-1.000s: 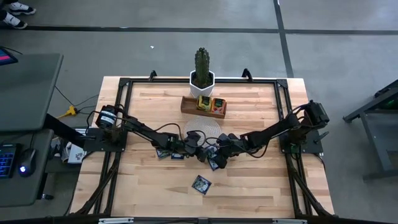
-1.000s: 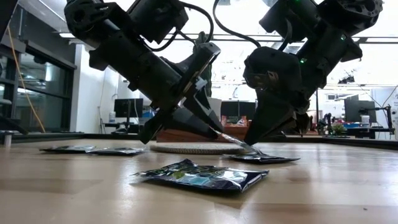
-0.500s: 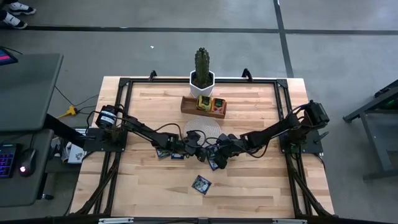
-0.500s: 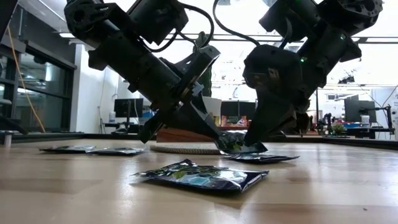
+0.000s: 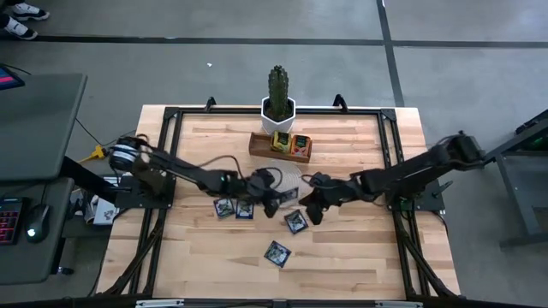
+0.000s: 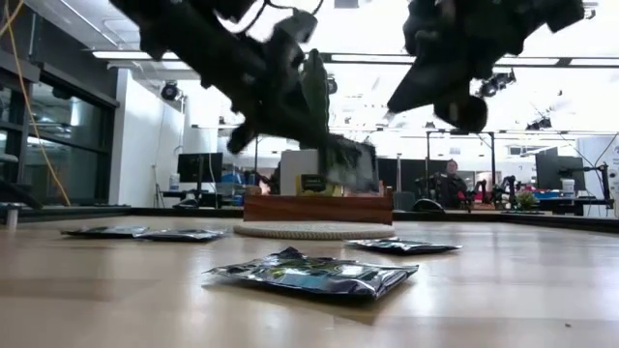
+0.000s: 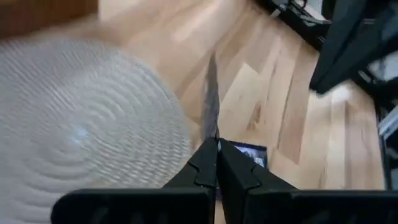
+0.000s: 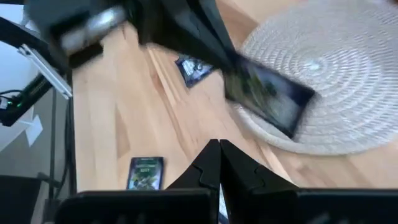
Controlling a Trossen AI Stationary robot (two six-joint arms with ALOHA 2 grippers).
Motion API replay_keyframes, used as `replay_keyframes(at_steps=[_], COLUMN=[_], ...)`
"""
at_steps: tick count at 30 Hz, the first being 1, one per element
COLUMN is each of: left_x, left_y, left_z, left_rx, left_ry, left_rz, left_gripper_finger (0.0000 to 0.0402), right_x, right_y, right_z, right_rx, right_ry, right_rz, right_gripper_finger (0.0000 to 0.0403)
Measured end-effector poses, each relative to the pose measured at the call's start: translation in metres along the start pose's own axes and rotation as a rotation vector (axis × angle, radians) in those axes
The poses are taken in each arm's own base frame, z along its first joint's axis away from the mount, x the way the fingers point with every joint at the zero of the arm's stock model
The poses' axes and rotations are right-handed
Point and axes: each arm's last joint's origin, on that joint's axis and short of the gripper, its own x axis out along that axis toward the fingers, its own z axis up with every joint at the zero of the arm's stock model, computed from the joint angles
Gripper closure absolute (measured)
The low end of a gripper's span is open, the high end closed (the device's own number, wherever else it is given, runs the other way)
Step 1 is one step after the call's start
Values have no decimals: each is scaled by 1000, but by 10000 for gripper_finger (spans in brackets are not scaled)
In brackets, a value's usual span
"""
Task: Pick & Place Tea
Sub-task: Put the purple tea bag into the left section of the wooden organizer
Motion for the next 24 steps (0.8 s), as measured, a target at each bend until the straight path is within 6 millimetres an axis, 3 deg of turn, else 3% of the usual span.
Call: replay_keyframes(at_steps=[9, 14, 18, 24], left_x=[-52, -68, -87, -98], left_y=[40, 65, 71, 76], left_z=[51, 78, 113, 161], left_rx=[262, 370, 527, 727], left_ry=[125, 259, 355, 499], left_rz=[-10, -20, 35, 178], left_gripper_finger=[401, 401, 401, 401], right_x=[-46, -48, -49, -51], right_y=[-2, -2, 1, 4], right_z=[5, -4, -13, -21], right_rx=[9, 26, 39, 81], right_ry=[12, 76, 100, 83], right_rz=[-42, -60, -80, -115], right_gripper_finger=[403, 403, 403, 403])
